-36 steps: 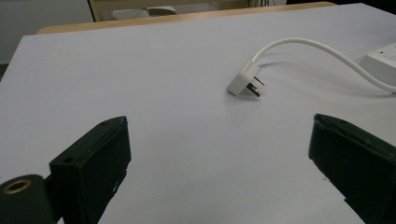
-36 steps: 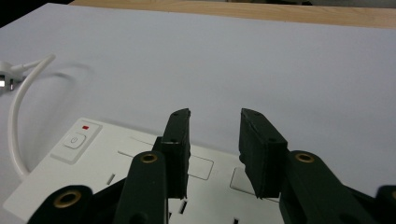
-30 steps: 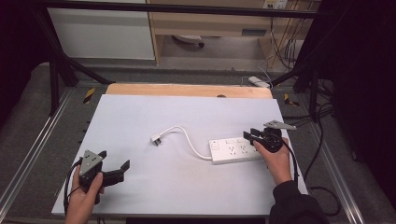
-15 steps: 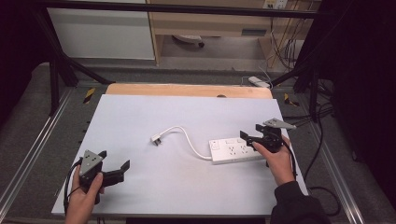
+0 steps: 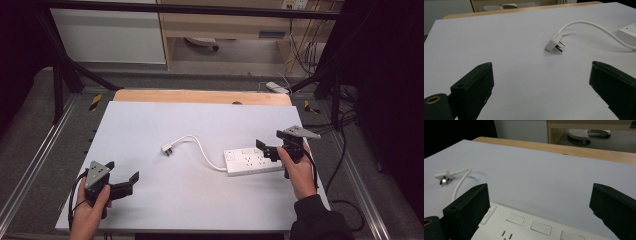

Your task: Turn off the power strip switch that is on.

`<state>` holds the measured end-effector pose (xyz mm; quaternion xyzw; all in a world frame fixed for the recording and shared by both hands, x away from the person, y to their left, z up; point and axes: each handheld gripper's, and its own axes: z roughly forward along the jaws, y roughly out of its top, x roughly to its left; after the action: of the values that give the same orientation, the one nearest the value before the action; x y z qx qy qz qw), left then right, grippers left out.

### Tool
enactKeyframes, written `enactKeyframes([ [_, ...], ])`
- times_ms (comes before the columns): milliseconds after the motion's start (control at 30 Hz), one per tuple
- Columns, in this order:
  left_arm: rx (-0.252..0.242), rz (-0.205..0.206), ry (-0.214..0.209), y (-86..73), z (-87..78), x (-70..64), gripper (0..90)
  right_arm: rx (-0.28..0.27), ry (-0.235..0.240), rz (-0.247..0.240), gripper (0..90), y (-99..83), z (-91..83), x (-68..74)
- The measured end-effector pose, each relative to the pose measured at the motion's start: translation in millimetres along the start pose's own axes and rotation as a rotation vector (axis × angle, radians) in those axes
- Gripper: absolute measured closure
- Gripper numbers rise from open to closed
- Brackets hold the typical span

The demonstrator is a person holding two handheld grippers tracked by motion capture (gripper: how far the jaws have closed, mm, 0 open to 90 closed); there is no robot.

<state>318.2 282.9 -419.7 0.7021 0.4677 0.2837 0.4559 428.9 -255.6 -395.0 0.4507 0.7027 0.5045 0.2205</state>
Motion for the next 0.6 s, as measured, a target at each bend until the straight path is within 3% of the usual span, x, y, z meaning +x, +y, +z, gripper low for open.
enactKeyframes([
  [267,-0.001,-0.001,-0.003,0.1,-0.2,-0.3,5.6,-0.011,0.004,-0.019,4.9,0.7,-6.6,2.8],
  [600,-0.003,0.001,-0.006,0.4,-0.3,-0.8,5.6,-0.097,-0.006,-0.035,3.6,-0.6,-20.1,6.2],
])
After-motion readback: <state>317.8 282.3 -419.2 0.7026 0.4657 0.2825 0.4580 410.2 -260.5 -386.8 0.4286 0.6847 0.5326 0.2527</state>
